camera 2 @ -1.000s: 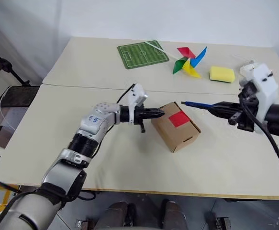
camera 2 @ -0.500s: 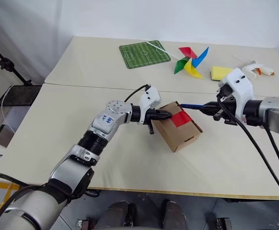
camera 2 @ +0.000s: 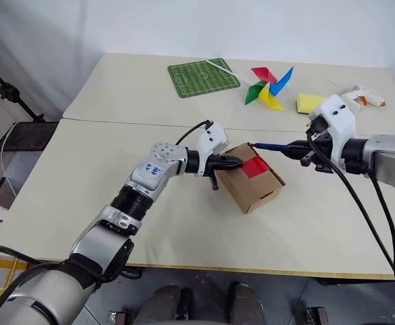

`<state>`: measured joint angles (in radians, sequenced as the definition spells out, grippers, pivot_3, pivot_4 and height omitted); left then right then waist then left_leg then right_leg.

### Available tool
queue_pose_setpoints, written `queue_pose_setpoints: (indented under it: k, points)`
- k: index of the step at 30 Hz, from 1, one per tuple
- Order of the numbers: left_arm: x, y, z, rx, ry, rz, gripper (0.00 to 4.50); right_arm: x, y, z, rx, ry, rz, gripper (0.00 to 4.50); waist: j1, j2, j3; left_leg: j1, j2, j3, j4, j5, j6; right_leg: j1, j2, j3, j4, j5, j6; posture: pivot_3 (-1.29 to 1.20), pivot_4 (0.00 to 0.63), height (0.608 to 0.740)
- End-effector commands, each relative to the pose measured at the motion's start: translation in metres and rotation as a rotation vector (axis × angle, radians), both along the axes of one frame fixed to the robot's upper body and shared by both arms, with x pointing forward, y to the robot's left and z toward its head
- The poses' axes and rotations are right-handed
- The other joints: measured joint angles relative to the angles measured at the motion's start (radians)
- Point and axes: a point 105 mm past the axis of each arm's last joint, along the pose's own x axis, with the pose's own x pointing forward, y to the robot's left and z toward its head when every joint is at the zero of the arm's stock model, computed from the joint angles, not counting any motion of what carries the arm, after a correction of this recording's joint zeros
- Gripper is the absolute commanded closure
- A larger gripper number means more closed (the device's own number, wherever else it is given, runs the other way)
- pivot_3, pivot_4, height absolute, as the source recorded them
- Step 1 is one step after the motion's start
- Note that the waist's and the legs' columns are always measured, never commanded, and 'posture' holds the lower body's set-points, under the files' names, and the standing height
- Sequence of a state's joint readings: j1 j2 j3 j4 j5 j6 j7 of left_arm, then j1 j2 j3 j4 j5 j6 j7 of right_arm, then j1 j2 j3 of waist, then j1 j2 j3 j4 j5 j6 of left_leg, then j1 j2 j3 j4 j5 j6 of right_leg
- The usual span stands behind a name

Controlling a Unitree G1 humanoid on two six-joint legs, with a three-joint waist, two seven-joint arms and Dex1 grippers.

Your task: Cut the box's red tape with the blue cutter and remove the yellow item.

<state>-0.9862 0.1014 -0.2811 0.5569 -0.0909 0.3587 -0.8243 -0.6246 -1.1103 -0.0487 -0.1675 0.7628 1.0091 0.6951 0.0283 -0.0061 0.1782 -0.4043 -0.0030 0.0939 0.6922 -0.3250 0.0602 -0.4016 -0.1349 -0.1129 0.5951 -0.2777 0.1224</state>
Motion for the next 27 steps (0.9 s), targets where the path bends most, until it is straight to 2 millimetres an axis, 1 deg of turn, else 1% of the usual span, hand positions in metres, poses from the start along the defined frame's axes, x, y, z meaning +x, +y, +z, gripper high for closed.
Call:
queue_pose_setpoints:
  k: [1,7,16,20,24,27]
  points:
    - [-0.004,-0.002,-0.011,0.029,0.021,-0.011,4.50,0.000,-0.004,0.012,0.003,-0.047,-0.007,4.34,0.000,0.000,0.000,0.000,0.000,0.000,0.000,0.000,0.000,0.000,0.000,0.000,0.000,0.000,0.000,0.00,0.150,0.740]
    - [-0.004,-0.002,-0.011,0.029,0.023,-0.011,4.50,-0.002,-0.001,0.002,0.001,-0.011,0.012,4.34,0.000,0.000,0.000,0.000,0.000,0.000,0.000,0.000,0.000,0.000,0.000,0.000,0.000,0.000,0.000,0.00,0.150,0.740]
    - [-0.004,-0.002,-0.014,0.048,0.025,-0.010,4.50,-0.006,-0.002,-0.004,-0.010,0.029,0.018,4.34,0.000,0.000,0.000,0.000,0.000,0.000,0.001,0.000,0.000,0.000,0.000,0.000,0.001,0.000,0.000,0.00,0.150,0.740]
    - [-0.003,-0.004,-0.021,0.114,0.012,-0.021,4.50,-0.009,-0.001,-0.004,-0.023,0.088,0.031,4.34,0.000,0.000,0.000,0.000,0.000,0.000,0.001,0.000,0.000,0.000,0.000,0.000,0.001,0.000,0.000,0.00,0.150,0.740]
    - [0.000,-0.006,-0.032,0.168,0.005,-0.022,4.50,-0.009,-0.004,-0.006,-0.059,0.198,0.003,4.34,0.001,0.001,-0.001,0.000,-0.001,0.000,0.002,0.000,0.000,0.000,-0.001,0.000,0.002,0.000,0.000,0.00,0.150,0.740]
    - [-0.001,-0.005,-0.045,0.216,0.005,-0.033,4.50,-0.009,-0.004,-0.002,-0.056,0.258,0.002,4.34,0.001,0.001,-0.001,0.000,-0.001,-0.001,0.004,-0.001,0.000,0.001,-0.009,0.000,0.001,0.000,0.000,0.00,0.150,0.740]
